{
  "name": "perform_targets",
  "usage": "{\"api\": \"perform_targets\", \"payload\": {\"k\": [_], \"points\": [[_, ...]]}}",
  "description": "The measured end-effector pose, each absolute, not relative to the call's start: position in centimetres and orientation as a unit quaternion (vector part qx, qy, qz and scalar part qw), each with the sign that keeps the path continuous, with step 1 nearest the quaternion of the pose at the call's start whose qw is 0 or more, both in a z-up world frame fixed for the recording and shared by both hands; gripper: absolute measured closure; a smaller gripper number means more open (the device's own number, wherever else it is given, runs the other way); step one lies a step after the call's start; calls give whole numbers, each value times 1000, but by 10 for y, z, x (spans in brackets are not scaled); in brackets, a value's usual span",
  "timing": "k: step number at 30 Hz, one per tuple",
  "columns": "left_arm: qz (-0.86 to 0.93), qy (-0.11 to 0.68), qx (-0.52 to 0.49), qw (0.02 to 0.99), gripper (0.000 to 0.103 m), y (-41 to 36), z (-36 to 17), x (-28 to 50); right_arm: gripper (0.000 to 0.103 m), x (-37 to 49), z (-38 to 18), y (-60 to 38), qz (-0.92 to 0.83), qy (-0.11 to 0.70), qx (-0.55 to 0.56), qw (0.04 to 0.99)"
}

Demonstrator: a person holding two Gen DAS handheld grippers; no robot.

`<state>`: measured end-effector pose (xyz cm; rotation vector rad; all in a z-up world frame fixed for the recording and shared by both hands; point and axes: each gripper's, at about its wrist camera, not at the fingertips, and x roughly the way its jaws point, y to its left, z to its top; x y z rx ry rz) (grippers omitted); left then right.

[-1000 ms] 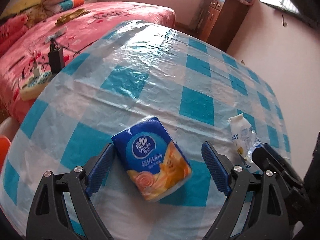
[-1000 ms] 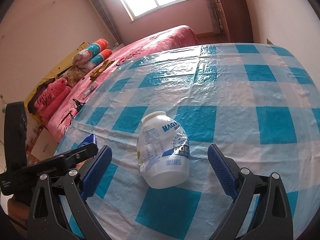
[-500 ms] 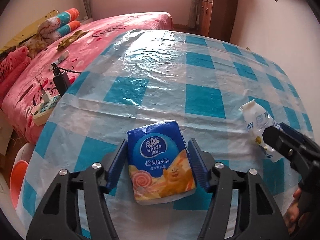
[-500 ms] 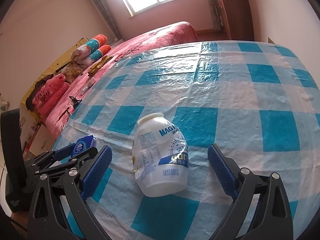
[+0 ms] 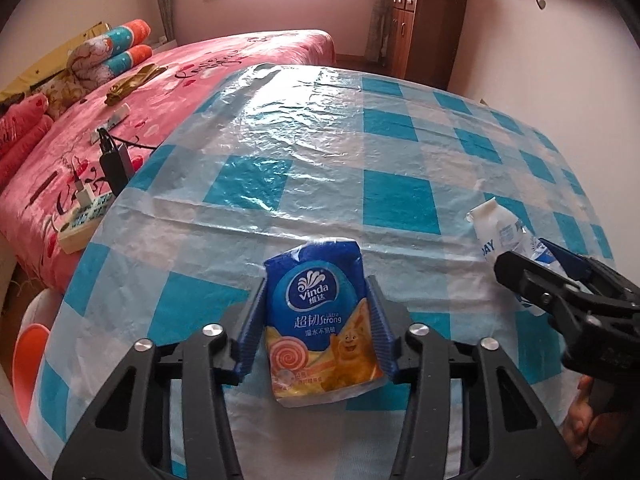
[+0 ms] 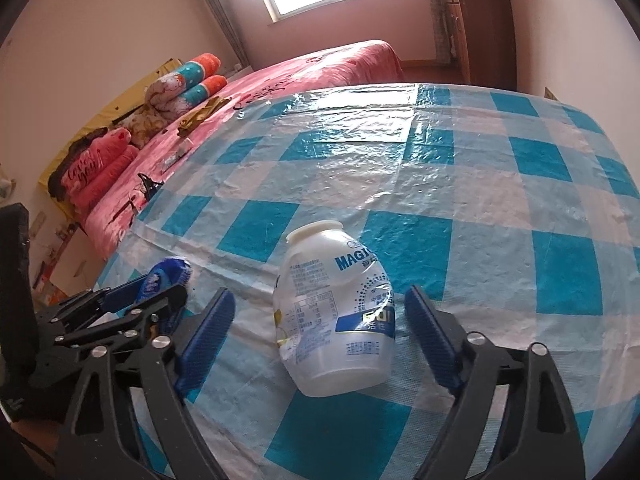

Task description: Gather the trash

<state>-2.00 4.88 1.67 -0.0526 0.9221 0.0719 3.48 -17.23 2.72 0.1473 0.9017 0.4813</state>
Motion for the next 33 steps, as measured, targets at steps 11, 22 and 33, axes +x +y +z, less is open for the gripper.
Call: {"api": "perform_targets", "payload": {"k": [11, 22, 33], "points": [[39, 442, -37, 895, 58, 56, 24, -36, 40, 29, 25, -160, 210, 432, 16, 877], [37, 433, -54, 899, 58, 65, 30, -63, 65, 26, 25, -167, 227, 431, 24, 873], [6, 421, -67, 905, 58, 88, 33, -88, 65, 24, 24, -180, 266, 437, 62, 857]]}}
